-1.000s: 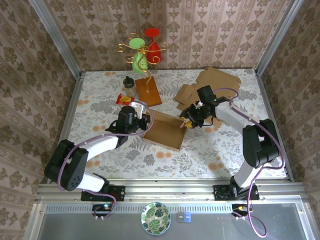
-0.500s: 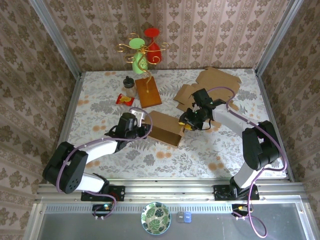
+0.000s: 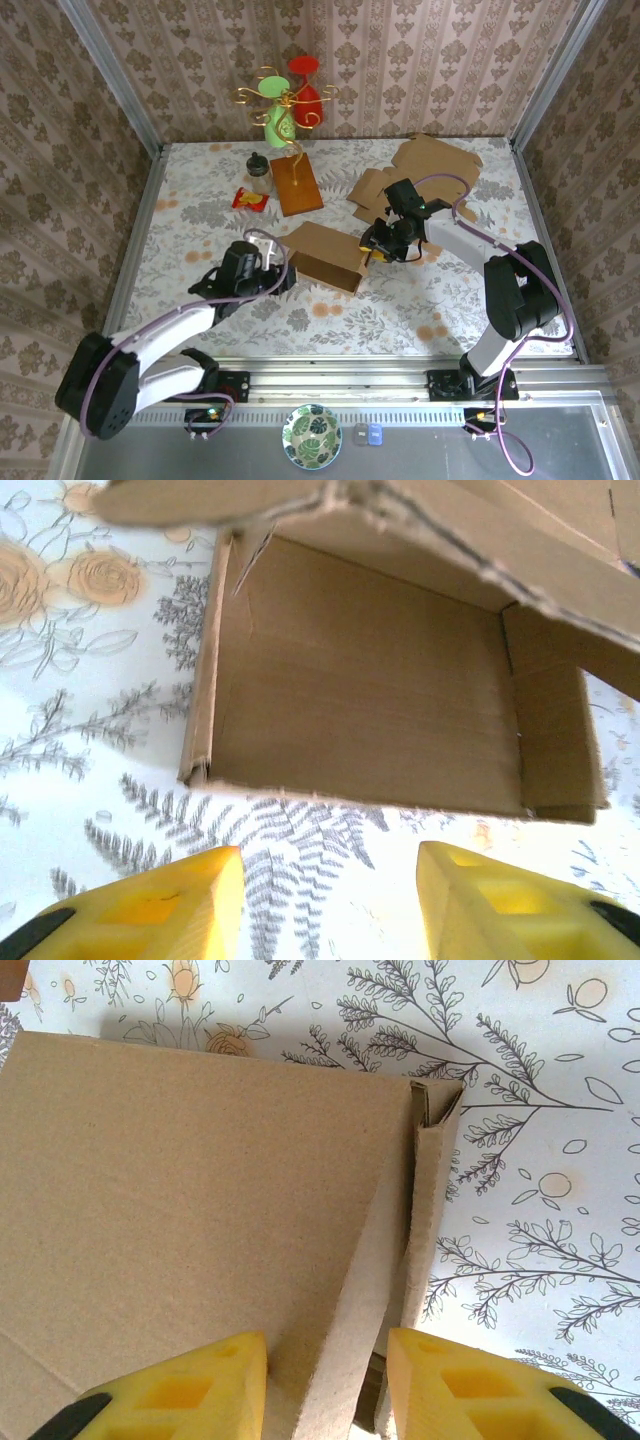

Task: Fold the paper box

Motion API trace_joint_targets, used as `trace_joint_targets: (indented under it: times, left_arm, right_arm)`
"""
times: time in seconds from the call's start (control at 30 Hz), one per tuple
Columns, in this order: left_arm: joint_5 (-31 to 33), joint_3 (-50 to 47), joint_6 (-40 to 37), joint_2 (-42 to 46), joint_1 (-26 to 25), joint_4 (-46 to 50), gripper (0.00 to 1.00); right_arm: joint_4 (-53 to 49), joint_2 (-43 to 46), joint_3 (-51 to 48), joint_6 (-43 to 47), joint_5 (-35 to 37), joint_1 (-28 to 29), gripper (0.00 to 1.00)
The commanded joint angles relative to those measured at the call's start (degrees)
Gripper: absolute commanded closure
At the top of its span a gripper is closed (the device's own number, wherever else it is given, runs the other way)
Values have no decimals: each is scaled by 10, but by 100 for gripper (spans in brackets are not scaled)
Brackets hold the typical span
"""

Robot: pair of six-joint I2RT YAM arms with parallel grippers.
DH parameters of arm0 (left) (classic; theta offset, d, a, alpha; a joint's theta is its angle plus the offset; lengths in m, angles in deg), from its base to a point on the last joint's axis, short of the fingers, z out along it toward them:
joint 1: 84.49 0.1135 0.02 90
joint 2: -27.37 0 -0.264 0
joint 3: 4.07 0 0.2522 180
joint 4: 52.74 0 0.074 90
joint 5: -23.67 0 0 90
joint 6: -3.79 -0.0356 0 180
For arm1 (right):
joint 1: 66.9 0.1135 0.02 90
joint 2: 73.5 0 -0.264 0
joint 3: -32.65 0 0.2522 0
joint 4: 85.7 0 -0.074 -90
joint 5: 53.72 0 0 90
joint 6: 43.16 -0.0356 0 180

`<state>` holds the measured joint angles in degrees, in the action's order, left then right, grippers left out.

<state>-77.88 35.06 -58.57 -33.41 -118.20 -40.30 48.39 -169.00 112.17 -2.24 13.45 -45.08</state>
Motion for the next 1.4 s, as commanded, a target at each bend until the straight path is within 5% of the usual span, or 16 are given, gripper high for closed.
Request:
trace_joint_targets:
  times: [0.0,0.17,0.3,0.43,0.67,0.97,1.37]
  left_arm:
    - [2,0,55,65,-3,75,50]
    - [41,76,116,143,5,211,46]
    - [26,161,134,138,70,301,36]
    - [-75,261,101,17,164,329,36]
    - [-138,438,-30,-230,163,402,37]
    - [-123,465,-92,-352,126,367,34]
    - [-121,380,-79,-366,119,283,38]
  right_arm:
    - [-23,4,0,14,12,4,62]
    - [-26,8,6,9,13,4,54]
    - [-24,9,7,4,11,4,49]
    - [-24,5,10,9,11,5,44]
    - [-25,13,13,8,0,2,28]
    - [30,25,-34,-34,-34,1,24]
    - [50,27,-76,-25,-40,2,25]
